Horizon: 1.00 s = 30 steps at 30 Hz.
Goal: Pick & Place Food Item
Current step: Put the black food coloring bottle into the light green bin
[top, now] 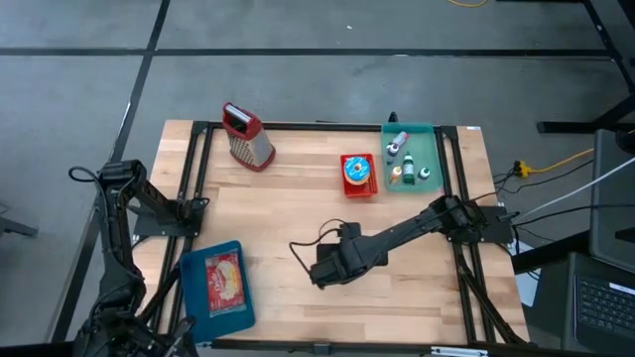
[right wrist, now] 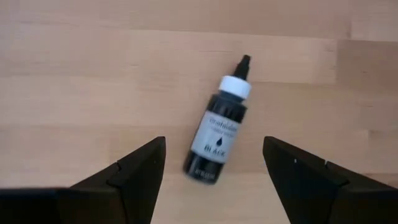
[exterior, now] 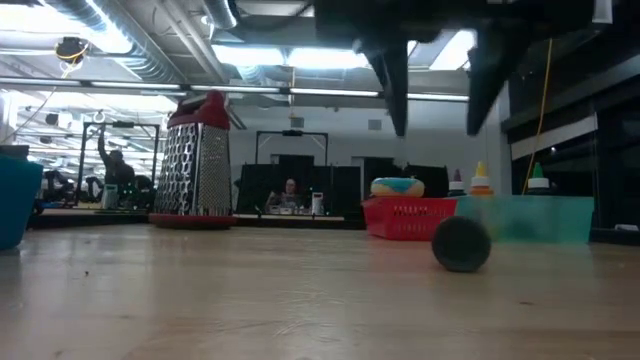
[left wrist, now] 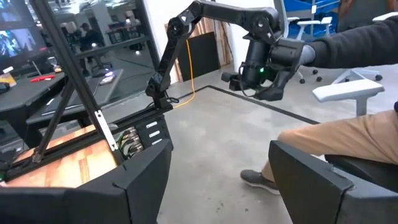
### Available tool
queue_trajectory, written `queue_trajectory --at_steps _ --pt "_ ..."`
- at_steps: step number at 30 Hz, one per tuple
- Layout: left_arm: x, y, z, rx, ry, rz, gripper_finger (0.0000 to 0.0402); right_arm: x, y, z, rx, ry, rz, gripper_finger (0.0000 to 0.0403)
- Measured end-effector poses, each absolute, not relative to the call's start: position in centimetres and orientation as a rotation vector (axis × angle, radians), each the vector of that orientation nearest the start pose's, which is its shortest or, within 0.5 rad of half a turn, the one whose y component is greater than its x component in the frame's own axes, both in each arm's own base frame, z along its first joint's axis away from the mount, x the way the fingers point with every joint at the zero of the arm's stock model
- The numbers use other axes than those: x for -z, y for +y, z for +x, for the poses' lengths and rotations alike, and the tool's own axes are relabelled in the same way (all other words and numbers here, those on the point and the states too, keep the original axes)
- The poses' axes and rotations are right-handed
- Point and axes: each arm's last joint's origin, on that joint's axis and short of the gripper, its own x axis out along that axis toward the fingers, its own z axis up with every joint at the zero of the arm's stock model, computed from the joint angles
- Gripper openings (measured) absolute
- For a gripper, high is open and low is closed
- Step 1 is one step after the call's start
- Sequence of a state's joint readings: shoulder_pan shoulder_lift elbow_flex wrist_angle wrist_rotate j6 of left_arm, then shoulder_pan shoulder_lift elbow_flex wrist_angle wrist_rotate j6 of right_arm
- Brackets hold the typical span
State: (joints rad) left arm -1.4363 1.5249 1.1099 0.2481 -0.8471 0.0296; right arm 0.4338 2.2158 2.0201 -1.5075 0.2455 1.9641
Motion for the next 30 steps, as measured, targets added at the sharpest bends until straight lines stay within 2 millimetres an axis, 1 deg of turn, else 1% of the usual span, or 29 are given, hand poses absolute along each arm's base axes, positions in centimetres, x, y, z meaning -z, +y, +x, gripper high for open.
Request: queue_trajectory --at_steps 6,11,15,18,20,22,24,28,30 --pt "-30.9 -33.6 7.1 0.594 0.063 0.184 0.0267 -20.1 16.8 37.5 1.367 1.083 0.924 0.0274" --pt "-30.9 -33.6 7.3 0.606 0.062 0.189 0.0267 -17.1 16.3 37.5 1.356 1.124 0.981 0.0274" --pt "-30.8 -33.6 7.3 0.605 0.067 0.198 0.0267 -14.2 15.8 37.0 1.367 1.164 1.023 0.0274" --pt "-30.7 -33.6 7.3 0.603 0.074 0.201 0.0267 -12.9 15.5 36.6 1.358 1.143 1.063 0.0272" --pt "-30.7 -33.6 7.3 0.606 0.074 0.202 0.0267 -12.6 15.4 36.5 1.353 1.13 1.071 0.0264" --pt "-30.7 -33.6 7.3 0.605 0.075 0.203 0.0267 -12.5 15.4 36.5 1.354 1.101 1.067 0.0246" --pt "-30.7 -33.6 7.3 0.605 0.075 0.204 0.0267 -12.6 15.4 36.6 1.345 1.082 1.066 0.0217" --pt "-30.7 -33.6 7.3 0.604 0.075 0.216 0.0267 -13.0 15.3 36.6 1.334 1.042 1.055 0.0132" --pt "-30.6 -33.6 7.3 0.6 0.074 0.227 0.0267 -13.0 15.1 36.5 1.346 1.015 1.027 0.0097"
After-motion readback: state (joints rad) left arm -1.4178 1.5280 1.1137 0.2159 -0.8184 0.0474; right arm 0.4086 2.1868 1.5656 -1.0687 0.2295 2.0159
